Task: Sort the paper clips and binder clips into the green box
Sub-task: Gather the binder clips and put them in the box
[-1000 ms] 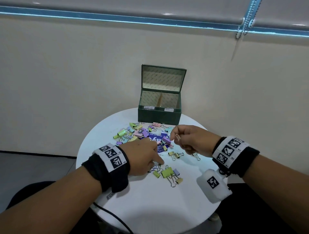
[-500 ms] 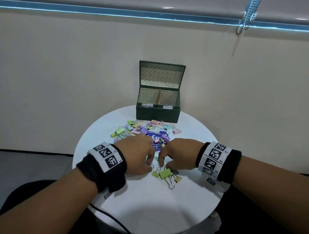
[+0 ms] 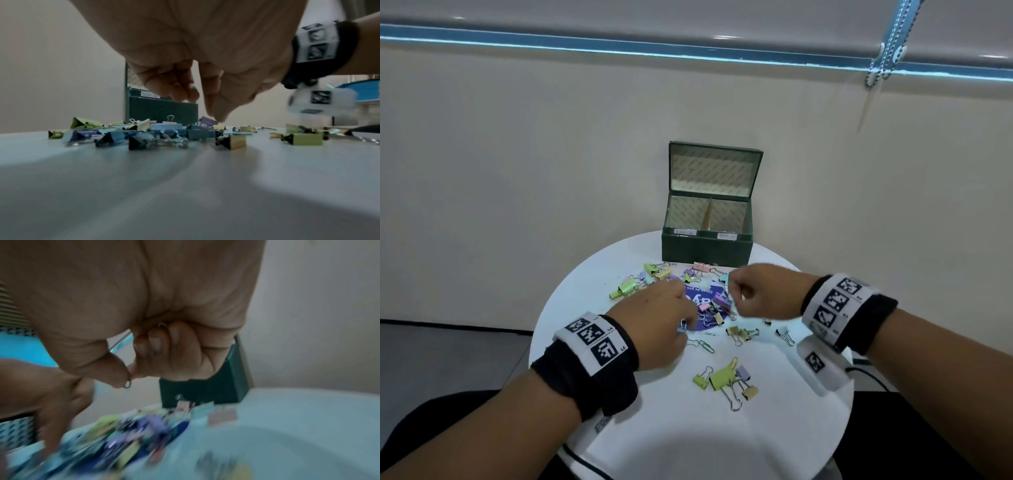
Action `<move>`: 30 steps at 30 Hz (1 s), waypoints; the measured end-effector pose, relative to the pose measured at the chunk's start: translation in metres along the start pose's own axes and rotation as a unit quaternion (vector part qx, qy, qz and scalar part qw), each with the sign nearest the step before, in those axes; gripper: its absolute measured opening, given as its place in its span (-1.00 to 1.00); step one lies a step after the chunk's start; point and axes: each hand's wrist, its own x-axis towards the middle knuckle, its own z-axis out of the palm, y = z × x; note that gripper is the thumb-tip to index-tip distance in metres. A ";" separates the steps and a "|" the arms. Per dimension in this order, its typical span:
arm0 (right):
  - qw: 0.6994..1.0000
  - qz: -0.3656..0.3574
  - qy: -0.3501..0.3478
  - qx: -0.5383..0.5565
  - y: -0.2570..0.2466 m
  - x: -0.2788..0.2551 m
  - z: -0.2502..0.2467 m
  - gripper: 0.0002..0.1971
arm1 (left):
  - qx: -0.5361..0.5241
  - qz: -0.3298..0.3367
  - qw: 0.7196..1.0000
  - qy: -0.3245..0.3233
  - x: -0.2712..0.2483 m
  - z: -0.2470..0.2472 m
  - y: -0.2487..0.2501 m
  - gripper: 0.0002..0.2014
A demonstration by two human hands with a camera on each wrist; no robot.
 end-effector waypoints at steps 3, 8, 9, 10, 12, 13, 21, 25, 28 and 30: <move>0.997 0.033 0.075 -0.003 0.015 0.022 -0.031 -0.86 | 0.020 0.064 0.998 -0.016 0.006 0.006 0.004 -0.67; 0.983 0.087 0.158 -0.039 0.029 0.066 -0.068 -0.86 | 0.056 0.100 0.993 -0.035 0.018 0.004 0.018 -0.77; 0.981 0.095 0.161 -0.051 0.029 0.073 -0.072 -0.86 | 0.055 0.102 0.993 -0.027 0.019 0.004 0.019 -0.80; 0.980 0.100 0.161 -0.063 0.029 0.080 -0.074 -0.88 | 0.055 0.103 0.993 -0.020 0.019 0.005 0.020 -0.80; 0.977 0.106 0.162 -0.086 0.028 0.093 -0.076 -0.95 | 0.061 0.104 0.993 -0.018 0.020 0.008 0.020 -0.77; 0.977 0.106 0.162 -0.095 0.028 0.097 -0.077 -0.94 | 0.064 0.105 0.992 -0.018 0.020 0.008 0.020 -0.74; 0.973 0.050 0.226 -0.006 0.042 0.077 -0.071 -0.61 | -0.008 0.027 0.999 -0.021 0.035 -0.007 0.014 -0.76; 0.990 -0.012 0.142 -0.018 0.041 0.029 -0.043 -0.85 | -0.064 -0.025 0.997 0.027 0.073 -0.032 0.003 -0.84; 0.998 -0.030 0.021 -0.052 0.035 -0.002 -0.017 -0.84 | -0.083 -0.056 0.992 0.082 0.118 -0.055 -0.006 -0.87; 0.998 -0.031 -0.008 -0.052 0.032 -0.014 0.000 -0.81 | -0.069 -0.067 0.989 0.113 0.148 -0.068 -0.013 -0.85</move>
